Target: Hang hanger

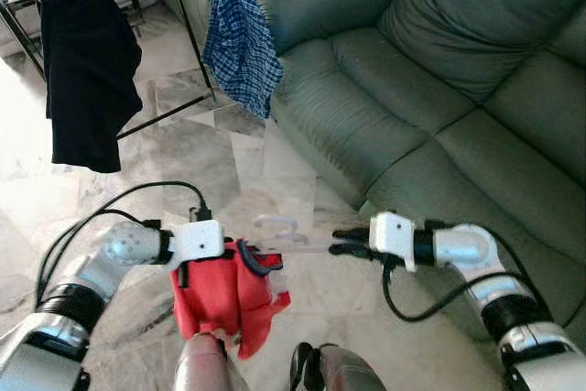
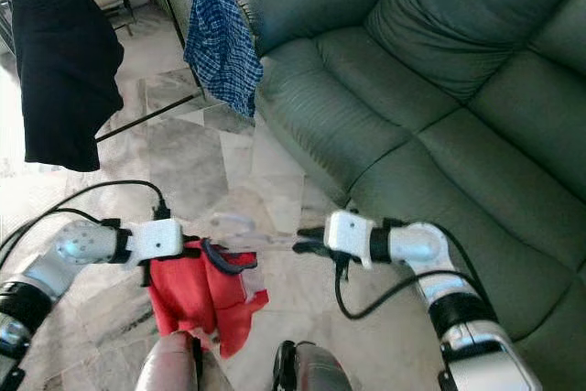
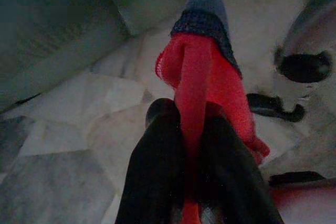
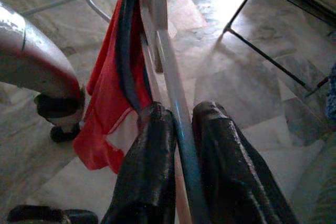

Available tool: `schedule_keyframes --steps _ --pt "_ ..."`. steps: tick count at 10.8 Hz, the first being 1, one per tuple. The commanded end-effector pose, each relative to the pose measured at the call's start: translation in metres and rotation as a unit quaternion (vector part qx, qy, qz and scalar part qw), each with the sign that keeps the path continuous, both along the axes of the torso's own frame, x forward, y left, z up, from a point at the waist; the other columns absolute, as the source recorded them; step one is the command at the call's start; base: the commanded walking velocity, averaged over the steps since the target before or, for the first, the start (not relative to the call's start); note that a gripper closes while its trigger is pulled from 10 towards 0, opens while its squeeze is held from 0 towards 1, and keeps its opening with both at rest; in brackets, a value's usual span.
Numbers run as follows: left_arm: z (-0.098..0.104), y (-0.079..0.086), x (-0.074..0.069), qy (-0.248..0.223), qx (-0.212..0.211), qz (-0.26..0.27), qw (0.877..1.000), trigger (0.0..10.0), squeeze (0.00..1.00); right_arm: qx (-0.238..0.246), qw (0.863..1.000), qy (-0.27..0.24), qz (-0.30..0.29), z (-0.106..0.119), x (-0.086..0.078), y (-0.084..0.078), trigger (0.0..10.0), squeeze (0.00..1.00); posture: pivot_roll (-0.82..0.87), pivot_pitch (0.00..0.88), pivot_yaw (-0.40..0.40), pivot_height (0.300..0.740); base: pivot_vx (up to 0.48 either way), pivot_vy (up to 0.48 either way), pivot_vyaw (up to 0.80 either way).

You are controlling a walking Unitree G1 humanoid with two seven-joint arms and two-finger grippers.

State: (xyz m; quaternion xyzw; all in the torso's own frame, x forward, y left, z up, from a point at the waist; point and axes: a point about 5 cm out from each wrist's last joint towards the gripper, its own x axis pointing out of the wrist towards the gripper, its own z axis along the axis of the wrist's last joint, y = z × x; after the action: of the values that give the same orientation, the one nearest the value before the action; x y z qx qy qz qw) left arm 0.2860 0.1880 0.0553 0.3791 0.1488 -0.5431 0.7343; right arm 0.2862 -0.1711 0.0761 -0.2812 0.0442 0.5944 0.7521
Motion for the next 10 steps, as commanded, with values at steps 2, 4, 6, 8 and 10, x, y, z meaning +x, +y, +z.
schedule_keyframes --steps 2,4,6,8,10 --pt "0.007 0.005 0.013 -0.05 0.003 0.059 0.997 0.0 0.0 -0.101 0.994 -0.036 -0.026 0.003 0.012 -0.019 10.0 1.0 0.04 0.128 -0.093 0.74 0.0 0.0 0.0" --pt "0.0 0.008 0.01 -0.041 -0.006 0.09 0.995 0.0 0.0 -0.109 0.988 -0.07 -0.082 0.024 0.027 -0.044 10.0 1.0 0.05 0.13 -0.088 0.74 0.0 0.0 0.0" --pt "-0.008 0.015 0.01 -0.042 -0.047 0.167 0.984 0.0 0.0 -0.074 0.981 -0.112 -0.138 0.056 0.041 -0.063 10.0 1.0 0.04 0.132 -0.08 0.74 0.0 0.0 0.0" --pt "-0.004 0.011 0.017 -0.057 -0.105 0.24 0.963 0.0 0.0 0.102 0.941 -0.194 -0.259 0.095 0.057 -0.071 10.0 1.0 0.05 0.147 -0.076 0.74 0.0 0.0 0.0" --pt "-0.001 0.002 0.02 -0.054 -0.144 0.255 0.955 0.0 0.0 0.205 0.931 -0.111 -0.281 0.07 0.046 -0.066 10.0 1.0 0.06 0.153 -0.072 0.74 0.0 0.0 0.0"
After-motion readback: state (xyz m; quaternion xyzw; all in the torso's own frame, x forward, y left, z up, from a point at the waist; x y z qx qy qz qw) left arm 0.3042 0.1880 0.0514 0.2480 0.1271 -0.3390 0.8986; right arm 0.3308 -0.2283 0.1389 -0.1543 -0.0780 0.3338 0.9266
